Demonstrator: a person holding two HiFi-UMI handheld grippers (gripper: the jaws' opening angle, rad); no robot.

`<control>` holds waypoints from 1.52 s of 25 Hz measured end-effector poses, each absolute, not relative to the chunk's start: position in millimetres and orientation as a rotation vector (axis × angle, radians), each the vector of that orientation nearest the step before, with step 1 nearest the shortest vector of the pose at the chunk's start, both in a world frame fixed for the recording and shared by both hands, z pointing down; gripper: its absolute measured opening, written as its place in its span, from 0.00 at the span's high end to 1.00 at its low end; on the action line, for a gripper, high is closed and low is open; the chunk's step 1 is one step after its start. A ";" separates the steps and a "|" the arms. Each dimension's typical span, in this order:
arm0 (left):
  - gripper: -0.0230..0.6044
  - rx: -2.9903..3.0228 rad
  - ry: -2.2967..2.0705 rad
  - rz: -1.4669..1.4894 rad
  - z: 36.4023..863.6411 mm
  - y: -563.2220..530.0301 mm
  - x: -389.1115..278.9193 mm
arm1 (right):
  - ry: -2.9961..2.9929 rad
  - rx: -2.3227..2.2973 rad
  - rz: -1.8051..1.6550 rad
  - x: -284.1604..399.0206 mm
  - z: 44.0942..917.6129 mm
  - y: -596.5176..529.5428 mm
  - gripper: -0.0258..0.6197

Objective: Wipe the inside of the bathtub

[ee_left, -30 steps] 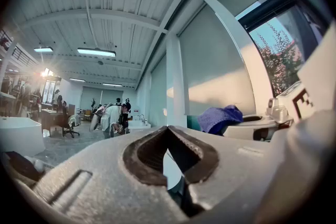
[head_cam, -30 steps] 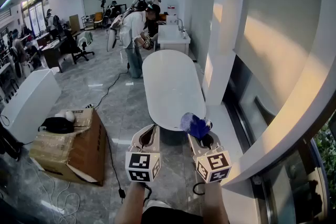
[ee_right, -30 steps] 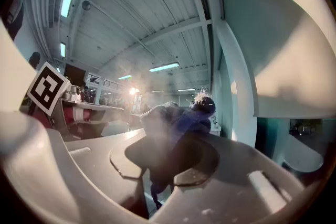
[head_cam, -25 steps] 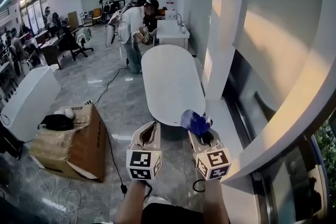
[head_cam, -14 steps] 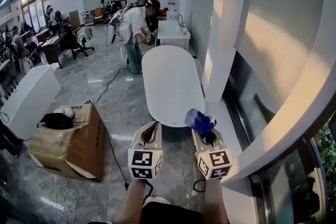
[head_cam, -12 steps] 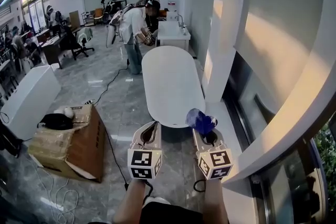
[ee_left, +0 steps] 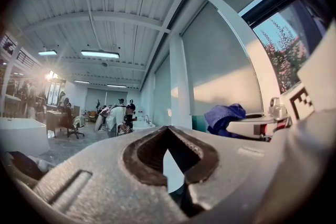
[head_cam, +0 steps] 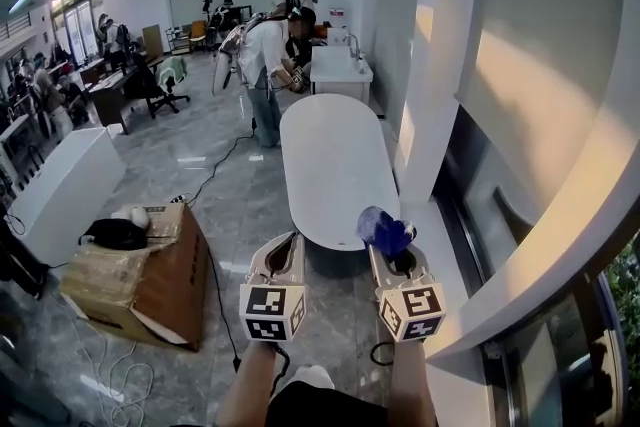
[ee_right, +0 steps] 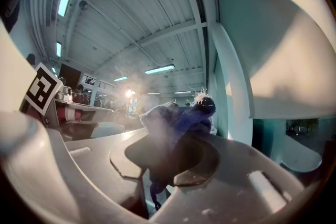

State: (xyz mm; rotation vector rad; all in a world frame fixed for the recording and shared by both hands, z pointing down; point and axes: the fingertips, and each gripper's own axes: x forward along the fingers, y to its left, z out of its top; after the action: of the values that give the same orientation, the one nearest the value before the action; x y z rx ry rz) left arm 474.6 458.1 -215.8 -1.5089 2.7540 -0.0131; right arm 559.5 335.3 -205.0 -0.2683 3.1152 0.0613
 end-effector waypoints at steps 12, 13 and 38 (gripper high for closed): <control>0.96 -1.552 2.708 0.045 -218.9 434.3 440.4 | 3.116 -0.279 0.067 525.6 -200.6 313.4 0.81; 0.96 -1.552 2.711 0.042 -217.7 432.6 436.4 | 3.117 -0.280 0.067 521.8 -199.7 311.7 0.81; 0.96 -1.531 2.825 -0.069 -175.6 376.6 216.1 | 3.211 -0.308 0.044 310.7 -171.1 248.1 0.81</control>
State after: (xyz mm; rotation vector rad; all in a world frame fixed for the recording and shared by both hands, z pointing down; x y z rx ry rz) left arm 216.1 376.6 -175.6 -1.5311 2.8253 -0.0693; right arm 310.7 248.1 -171.1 -0.3083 3.2109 0.0444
